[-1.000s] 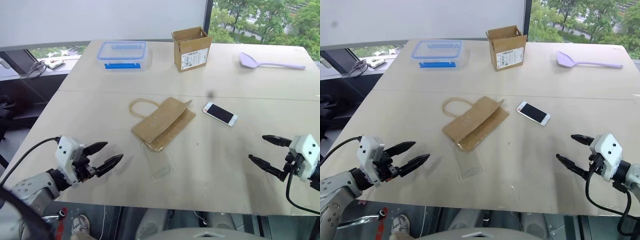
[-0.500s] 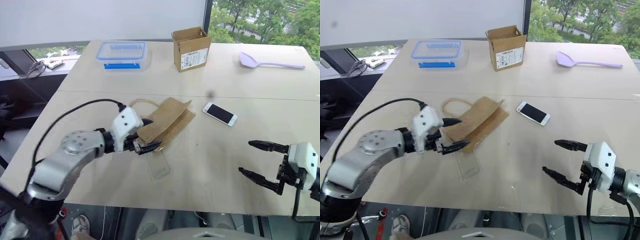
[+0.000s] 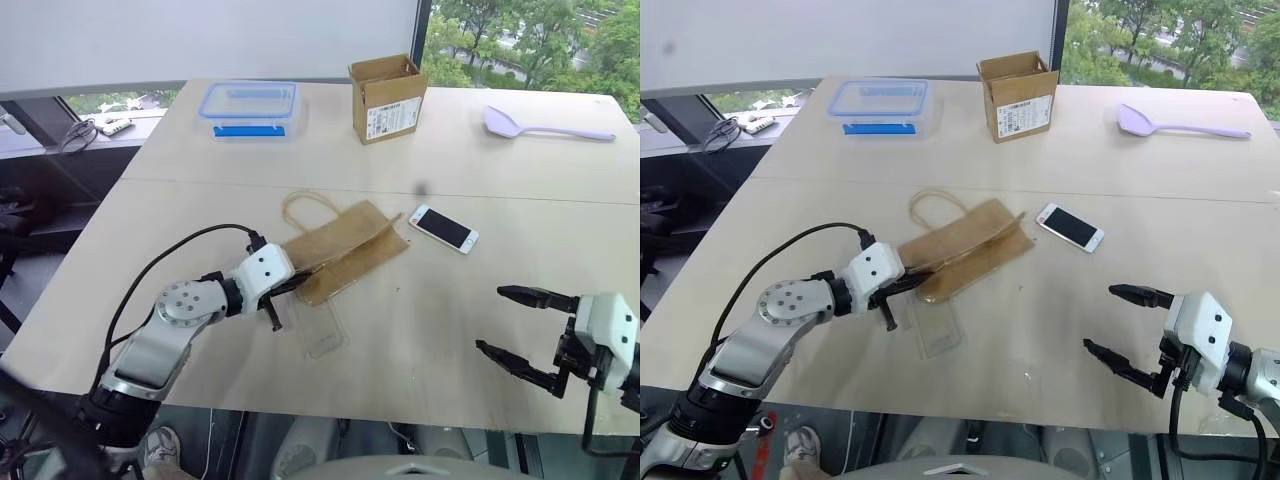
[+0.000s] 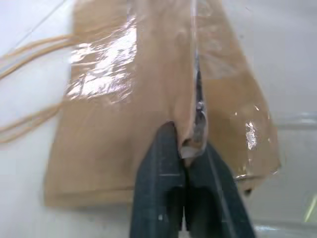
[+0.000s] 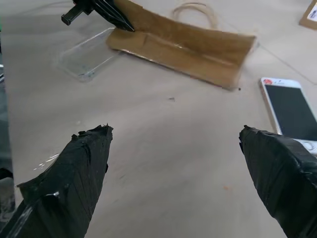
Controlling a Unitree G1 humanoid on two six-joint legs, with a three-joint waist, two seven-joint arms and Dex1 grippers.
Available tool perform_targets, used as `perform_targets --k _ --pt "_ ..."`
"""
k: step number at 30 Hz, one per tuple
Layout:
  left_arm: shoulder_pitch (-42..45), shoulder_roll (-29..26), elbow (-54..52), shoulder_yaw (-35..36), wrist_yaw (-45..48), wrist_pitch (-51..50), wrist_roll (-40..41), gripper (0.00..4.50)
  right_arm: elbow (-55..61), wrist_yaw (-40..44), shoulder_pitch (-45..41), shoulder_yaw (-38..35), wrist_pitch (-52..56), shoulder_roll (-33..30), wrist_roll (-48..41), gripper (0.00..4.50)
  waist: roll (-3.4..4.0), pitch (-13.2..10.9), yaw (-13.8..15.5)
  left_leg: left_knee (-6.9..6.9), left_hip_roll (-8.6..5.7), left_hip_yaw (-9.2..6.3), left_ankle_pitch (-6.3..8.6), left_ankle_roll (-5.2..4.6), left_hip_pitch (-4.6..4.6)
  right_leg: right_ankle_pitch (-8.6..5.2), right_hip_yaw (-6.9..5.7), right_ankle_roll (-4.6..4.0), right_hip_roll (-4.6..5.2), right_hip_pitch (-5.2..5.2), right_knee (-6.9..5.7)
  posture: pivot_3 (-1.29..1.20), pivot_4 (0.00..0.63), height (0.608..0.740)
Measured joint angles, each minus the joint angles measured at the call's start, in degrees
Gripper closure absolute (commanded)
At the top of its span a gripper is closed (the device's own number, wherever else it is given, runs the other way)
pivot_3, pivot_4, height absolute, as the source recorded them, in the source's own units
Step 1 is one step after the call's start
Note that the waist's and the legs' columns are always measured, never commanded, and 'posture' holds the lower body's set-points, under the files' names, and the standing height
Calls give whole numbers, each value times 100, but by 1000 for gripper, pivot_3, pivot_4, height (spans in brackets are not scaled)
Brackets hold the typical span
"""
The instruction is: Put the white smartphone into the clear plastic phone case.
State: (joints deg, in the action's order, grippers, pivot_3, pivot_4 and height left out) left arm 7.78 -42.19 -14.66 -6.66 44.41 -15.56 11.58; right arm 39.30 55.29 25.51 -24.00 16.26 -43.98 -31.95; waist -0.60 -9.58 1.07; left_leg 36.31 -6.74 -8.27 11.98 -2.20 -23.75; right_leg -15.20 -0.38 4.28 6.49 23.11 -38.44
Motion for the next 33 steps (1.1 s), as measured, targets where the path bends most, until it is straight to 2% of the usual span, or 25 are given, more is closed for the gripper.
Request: perform_targets --k 9,15,21,24,31,32,33 --pt "56 160 -72 368 435 241 375 4477 -75 -482 -912 694 -60 58 522 0 0 0 -22 0 0 0 -1 1 0 0 -2 0 -1 1 -1 0 150 740" --pt "129 106 -132 142 989 507 391 4477 -383 -861 -2334 1889 -144 175 1409 0 -1 -1 -34 1 -1 2 -1 1 0 2 -2 -1 -5 2 -1 0 150 740" --pt "324 97 -39 -117 1424 983 200 4477 -839 -686 -3467 2873 -22 98 1928 0 -3 -2 -30 2 -4 -2 -8 13 -7 2 -10 -1 -19 1 6 0 150 740" --pt "390 130 -32 -257 1546 1235 104 4500 -1286 -537 -3908 3311 17 53 2257 801 -3 -2 -38 2 -4 -1 -14 22 -7 2 -6 -1 -23 1 8 0 150 740" --pt "371 157 -52 -218 1529 1217 150 4500 -1618 -188 -3998 3459 25 -22 2283 4239 -3 -2 -40 1 -3 -4 -10 16 -7 2 -5 -1 -26 2 8 0 150 740" --pt "350 157 -82 -159 1540 1084 302 4245 -1616 -172 -3998 3459 31 -20 2252 4500 -3 -2 -48 2 -3 -4 -5 7 -6 2 -3 -1 -27 2 8 0 150 740" --pt "322 156 -154 -95 1542 908 472 3960 -1614 -169 -3997 3457 44 -16 2227 4500 -3 -2 -51 2 -2 -4 -3 5 -6 2 -4 -1 -27 2 7 0 150 740"
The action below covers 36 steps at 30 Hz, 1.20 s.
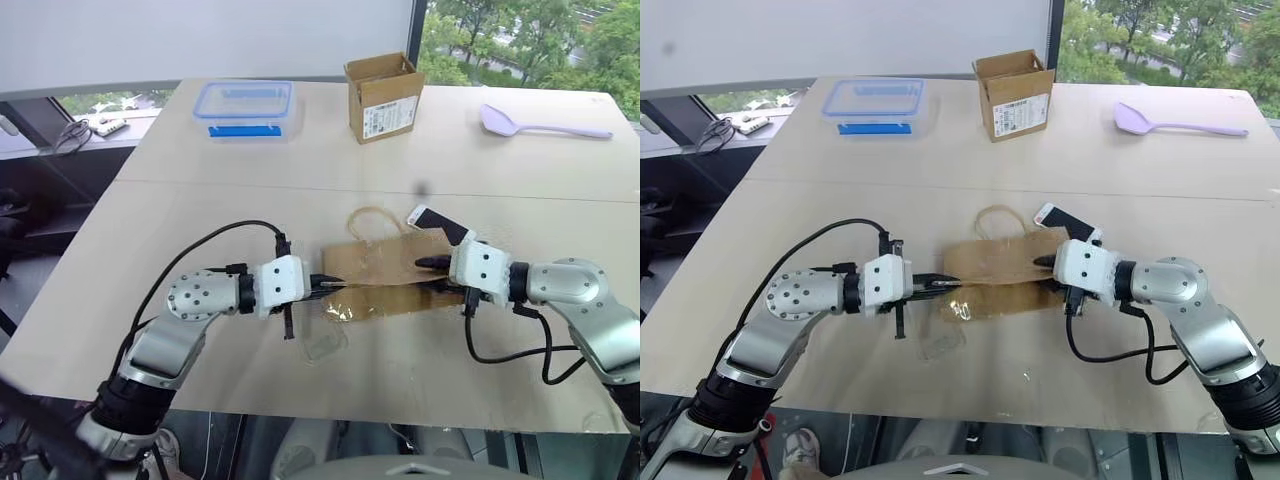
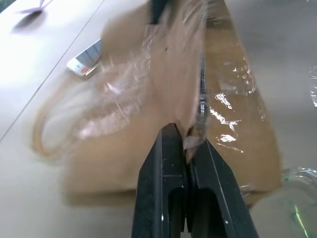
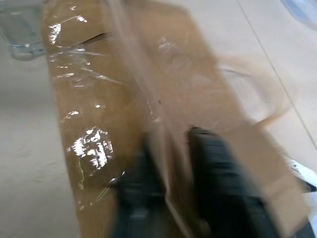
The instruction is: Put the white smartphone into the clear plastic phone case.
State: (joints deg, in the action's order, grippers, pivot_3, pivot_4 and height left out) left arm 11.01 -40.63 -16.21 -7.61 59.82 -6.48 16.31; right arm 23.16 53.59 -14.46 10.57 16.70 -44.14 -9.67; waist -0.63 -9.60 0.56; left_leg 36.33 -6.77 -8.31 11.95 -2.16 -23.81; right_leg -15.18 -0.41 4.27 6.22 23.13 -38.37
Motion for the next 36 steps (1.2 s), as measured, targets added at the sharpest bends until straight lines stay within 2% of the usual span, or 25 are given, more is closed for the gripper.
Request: perform_targets --k 4,9,11,16,19,23,24,25,27,28,29,32,33,35,36 --pt "-27 -136 -800 516 -67 -1409 1362 2276 19 -39 99 -152 159 10 -183 4500 0 0 5 0 1 -4 0 0 0 0 -1 0 -2 0 -2 0 150 740" --pt "81 -350 -1247 1183 -434 -2665 2642 125 74 -309 462 -878 485 -318 -151 4500 -1 -1 33 4 0 -4 0 0 -1 0 -1 0 -6 -1 -4 0 150 740" --pt "230 -527 -1392 1572 -668 -3178 3244 125 84 -399 774 -1541 770 -670 -152 4500 0 -1 39 5 0 -3 0 0 0 0 1 0 -6 -1 -5 0 150 740" --pt "348 -450 -1615 1729 -1085 -3473 3672 125 161 -466 1335 -2657 1390 -1073 -195 4500 1 0 26 4 1 5 0 0 2 0 9 0 -3 -1 -7 0 150 740" --pt "431 -276 -1624 1650 -1294 -3519 3683 125 -98 -673 1563 -3032 1671 -1168 -30 4500 0 0 26 4 1 9 0 -1 6 1 12 -1 -3 -4 -8 0 150 740" --pt "485 -72 -1638 1488 -1465 -3523 3681 125 -854 -1339 1525 -3084 2251 -1090 331 4500 0 0 22 7 2 15 -2 3 7 1 17 -2 -1 -5 -10 0 150 740" --pt "496 -41 -1645 1460 -1507 -3526 3683 95 -1085 -1485 1430 -3073 2341 -993 377 3877 0 0 17 7 2 17 -6 10 7 1 20 -2 1 -5 -10 0 150 740" --pt "501 -36 -1658 1437 -1515 -3527 3684 95 -1261 -1569 1365 -3058 2378 -914 394 3589 0 0 13 7 3 18 -10 16 8 1 21 -2 1 -5 -10 0 150 740" --pt "500 -41 -1686 1430 -1510 -3527 3687 95 -1538 -1640 1330 -2910 2421 -835 400 2513 2 1 13 6 4 22 -13 21 7 0 23 -2 1 -3 -11 0 150 740" --pt "500 -44 -1685 1431 -1510 -3527 3687 95 -1581 -1636 1333 -2843 2425 -817 396 2231 3 0 13 6 5 24 -13 21 6 0 25 -2 1 -1 -11 0 150 740" --pt "495 -60 -1685 1433 -1506 -3527 3687 95 -1582 -1637 1333 -2830 2424 -781 381 1677 4 0 13 6 5 25 -13 21 6 0 27 -2 1 0 -11 0 150 740" --pt "414 -152 -1686 1508 -1494 -3527 3683 95 -1489 -1603 1378 -2915 2435 -779 276 656 4 0 14 6 4 28 -13 20 6 0 29 -2 0 0 -11 0 150 740" --pt "284 -271 -1689 1548 -1464 -3496 3597 95 -1336 -1468 1537 -3088 2384 -781 157 164 4 0 21 5 5 28 -8 13 6 0 28 -1 0 0 -11 0 150 740" --pt "-27 -523 -1618 1591 -1349 -3437 3349 95 -1112 -1018 1962 -3518 2188 -794 -146 67 8 0 28 1 6 28 1 -2 4 -1 27 -1 -2 2 -10 0 150 740" --pt "-304 -753 -1493 1583 -1178 -3327 3062 95 -876 -462 2422 -3910 1956 -808 -485 67 11 0 41 -3 7 25 1 -3 7 0 24 -1 -5 -1 -3 0 150 740"
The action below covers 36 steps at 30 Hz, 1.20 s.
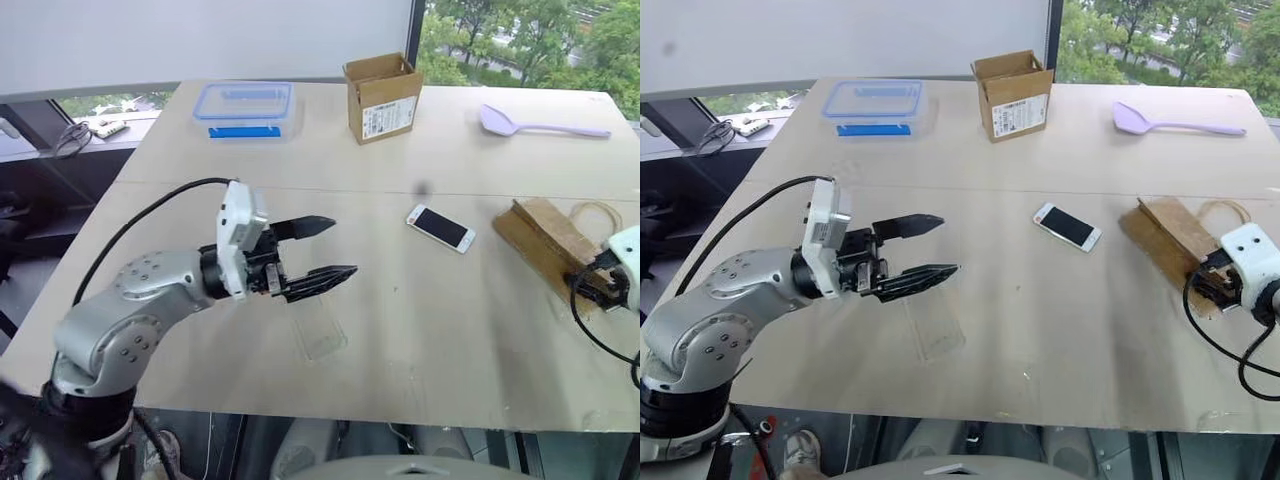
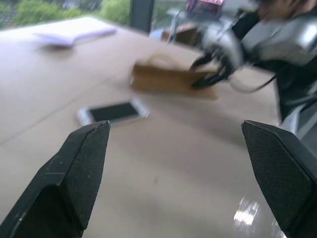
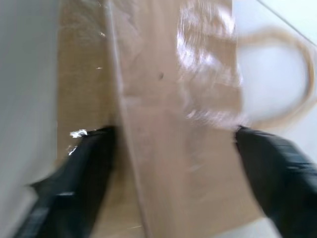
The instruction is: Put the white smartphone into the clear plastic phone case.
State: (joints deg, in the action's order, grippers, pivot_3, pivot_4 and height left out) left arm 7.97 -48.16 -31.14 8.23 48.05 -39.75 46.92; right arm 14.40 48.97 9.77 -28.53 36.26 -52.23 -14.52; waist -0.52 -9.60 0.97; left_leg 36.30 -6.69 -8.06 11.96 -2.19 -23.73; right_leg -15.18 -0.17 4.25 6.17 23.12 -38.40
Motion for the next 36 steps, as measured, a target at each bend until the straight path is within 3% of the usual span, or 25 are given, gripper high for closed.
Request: perform_targets --k 3,7,10,11,18,24,27,32,33,36 --pt "-268 -275 363 -64 395 423 -590 95 256 737 416 -537 -302 4 -501 67 4 -3 -6 0 1 0 1 -2 -2 1 0 -1 -2 -2 10 0 150 740" --pt "-371 -575 785 -287 1261 1244 -1214 95 777 1138 173 -1085 -70 79 -1607 67 13 -6 -49 3 32 18 5 -7 2 18 11 -34 -1 -5 34 0 150 740" --pt "-344 -706 1205 -560 1951 1925 -1678 882 1497 1237 46 -1060 265 76 -2472 0 13 -5 -20 3 55 17 5 -8 0 23 0 -42 -10 -5 38 0 150 740" --pt "-316 -764 1356 -665 2148 2102 -1801 1348 1706 1249 42 -987 335 72 -2660 0 13 -5 -13 2 57 17 5 -7 -1 23 -1 -43 -10 -4 38 0 150 740" --pt "406 -754 2590 -1349 3340 3573 -2706 1348 2692 1327 -37 529 -99 23 -2596 0 12 -6 -1 1 53 22 7 -9 -11 36 -2 -19 -6 -4 61 0 150 740" --pt "1434 -97 3920 -2298 4096 4938 -3536 1348 2597 1271 -229 1282 -565 101 -2204 0 6 -8 -13 3 52 21 7 -9 -11 39 -3 -15 -8 -3 57 0 150 740" --pt "1645 8 4276 -2517 4293 5605 -3774 2102 2546 1179 -122 1302 -747 145 -2038 0 6 -8 -31 3 52 23 7 -8 -10 40 -1 -14 -10 1 54 0 150 740" --pt "1687 -25 4388 -2681 4419 6249 -3781 4255 2569 949 25 1314 -881 306 -1922 0 17 -1 -18 2 52 21 7 -10 -1 40 1 -13 -10 -6 49 0 150 740" --pt "1665 -25 4377 -2672 4419 6251 -3775 4454 2582 912 75 1314 -893 312 -1915 0 18 0 -13 3 52 20 7 -10 0 40 0 -12 -11 -7 48 0 150 740" --pt "1617 -25 4288 -2653 4382 6036 -3763 4454 2632 838 195 1314 -928 318 -1861 0 20 1 -10 6 52 17 7 -11 4 43 -3 -8 -14 -13 47 0 150 740"
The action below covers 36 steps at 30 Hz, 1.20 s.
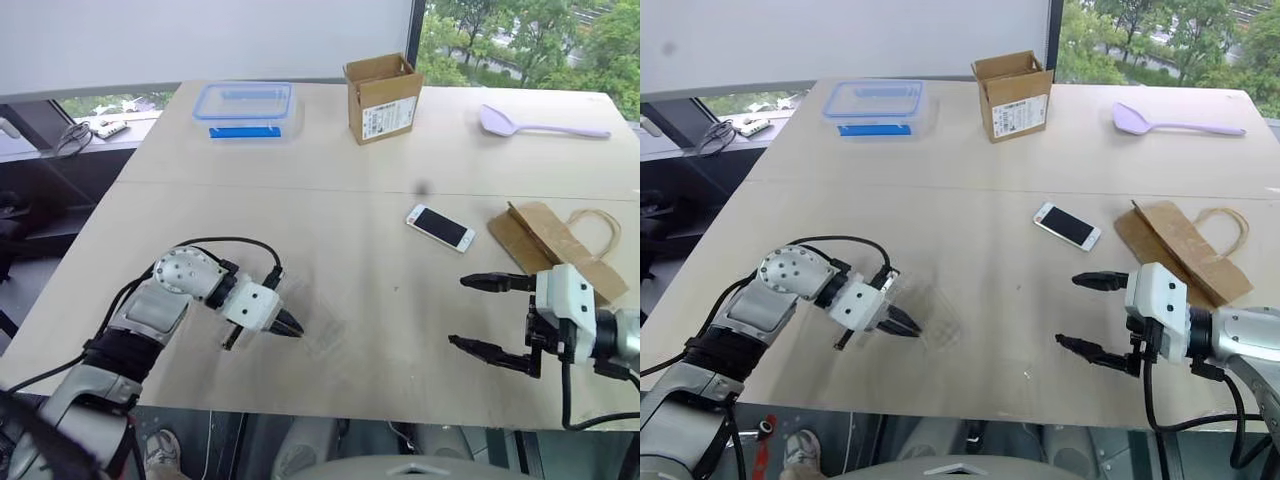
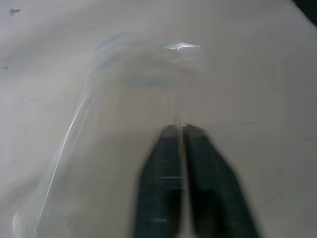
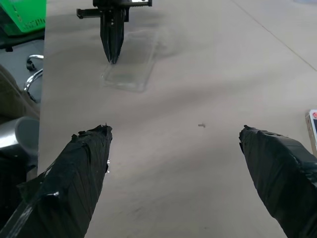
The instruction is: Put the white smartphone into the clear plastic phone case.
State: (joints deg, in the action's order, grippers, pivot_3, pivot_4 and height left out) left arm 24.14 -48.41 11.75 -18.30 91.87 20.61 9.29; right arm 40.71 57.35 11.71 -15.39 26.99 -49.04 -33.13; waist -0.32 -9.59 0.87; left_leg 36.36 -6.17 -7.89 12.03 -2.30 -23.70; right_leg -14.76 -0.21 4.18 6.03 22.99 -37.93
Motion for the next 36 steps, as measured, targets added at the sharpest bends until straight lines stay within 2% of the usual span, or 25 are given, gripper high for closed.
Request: perform_targets --k 1,5,9,14,27,36 --pt "-13 2 -30 12 -32 -80 7 4454 6 -18 17 0 -9 4 10 0 0 0 -2 1 0 0 0 0 0 1 -2 1 -1 0 0 0 150 740" --pt "-202 460 -1043 73 -833 -1512 119 4454 42 -347 106 27 -45 180 186 0 -9 -6 0 15 -3 -2 0 -1 -10 7 -10 13 -11 -1 0 0 150 740" --pt "-105 760 -1852 -12 -1390 -2659 135 4454 -114 -935 -376 187 182 346 366 0 -12 -8 -57 13 -1 3 0 0 -2 9 -9 16 -11 2 -6 0 150 740" --pt "60 1075 -1930 -296 -1741 -3180 -154 4454 -215 -1333 -896 654 487 236 734 0 -12 -7 -47 13 -1 3 0 1 -4 10 -11 15 -24 2 -6 0 150 740" --pt "312 1573 -1455 -655 -2164 -3343 -614 4454 -1003 -1441 -2274 1592 1018 267 1028 0 -13 -8 -1 14 -5 5 -1 1 -6 10 -12 15 -15 1 -2 0 150 740" --pt "951 2115 -792 -962 -2084 -3186 -868 4454 -1224 -1399 -2370 1687 1012 282 1139 0 -14 -8 -6 18 -25 0 -4 5 -10 16 -12 26 -13 1 -3 0 150 740"
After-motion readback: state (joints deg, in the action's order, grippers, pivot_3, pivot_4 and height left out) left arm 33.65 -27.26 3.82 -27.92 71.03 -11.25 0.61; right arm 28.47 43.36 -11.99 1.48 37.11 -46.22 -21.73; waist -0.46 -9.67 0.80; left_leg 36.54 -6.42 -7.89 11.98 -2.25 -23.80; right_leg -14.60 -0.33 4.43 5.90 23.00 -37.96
